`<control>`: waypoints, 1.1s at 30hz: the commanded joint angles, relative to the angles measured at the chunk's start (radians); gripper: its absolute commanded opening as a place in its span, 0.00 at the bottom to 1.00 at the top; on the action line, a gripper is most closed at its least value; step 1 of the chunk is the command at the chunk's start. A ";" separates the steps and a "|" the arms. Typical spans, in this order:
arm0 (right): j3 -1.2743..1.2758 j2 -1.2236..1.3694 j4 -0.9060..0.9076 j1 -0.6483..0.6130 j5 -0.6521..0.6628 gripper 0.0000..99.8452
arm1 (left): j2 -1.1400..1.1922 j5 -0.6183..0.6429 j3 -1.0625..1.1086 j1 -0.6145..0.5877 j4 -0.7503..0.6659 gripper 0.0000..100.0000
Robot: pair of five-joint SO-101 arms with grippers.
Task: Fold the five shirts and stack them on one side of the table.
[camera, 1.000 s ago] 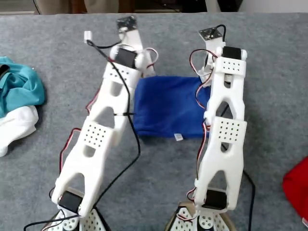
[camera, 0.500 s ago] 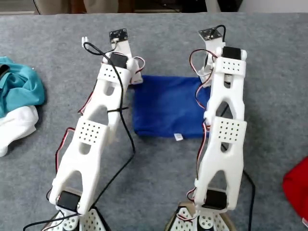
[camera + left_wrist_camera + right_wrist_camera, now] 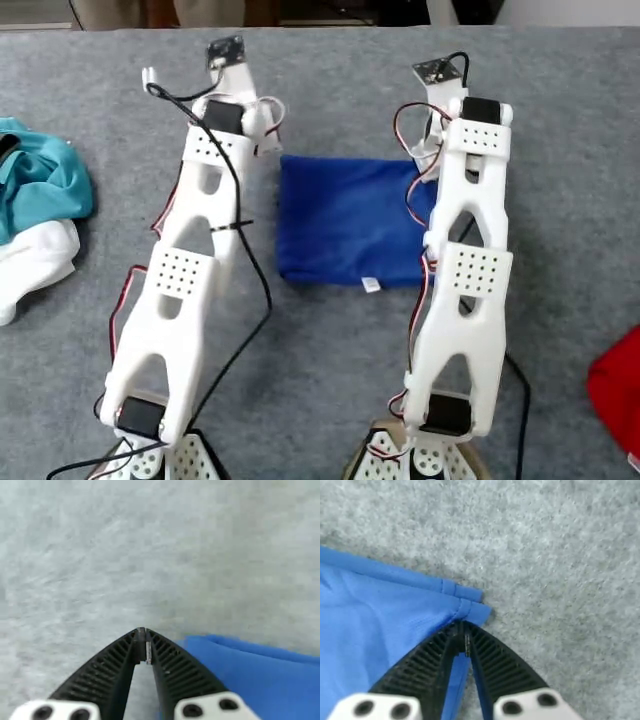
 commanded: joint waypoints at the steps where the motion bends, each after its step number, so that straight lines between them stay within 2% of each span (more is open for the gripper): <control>1: -0.042 -0.005 -0.009 0.001 -0.008 0.01 | -0.016 0.012 -0.043 0.064 0.012 0.02; 5: -0.042 -0.004 -0.009 0.001 -0.008 0.01 | -0.015 0.012 -0.002 0.089 0.005 0.02; 11: -0.051 0.013 -0.008 0.001 -0.008 0.01 | 0.004 0.018 0.187 0.092 -0.106 0.02; 28: -0.067 0.013 -0.041 -0.002 0.035 0.01 | -0.015 0.020 0.198 0.034 -0.129 0.02; 33: -0.148 0.018 0.028 -0.030 0.040 0.01 | -0.016 0.020 0.190 0.005 -0.144 0.02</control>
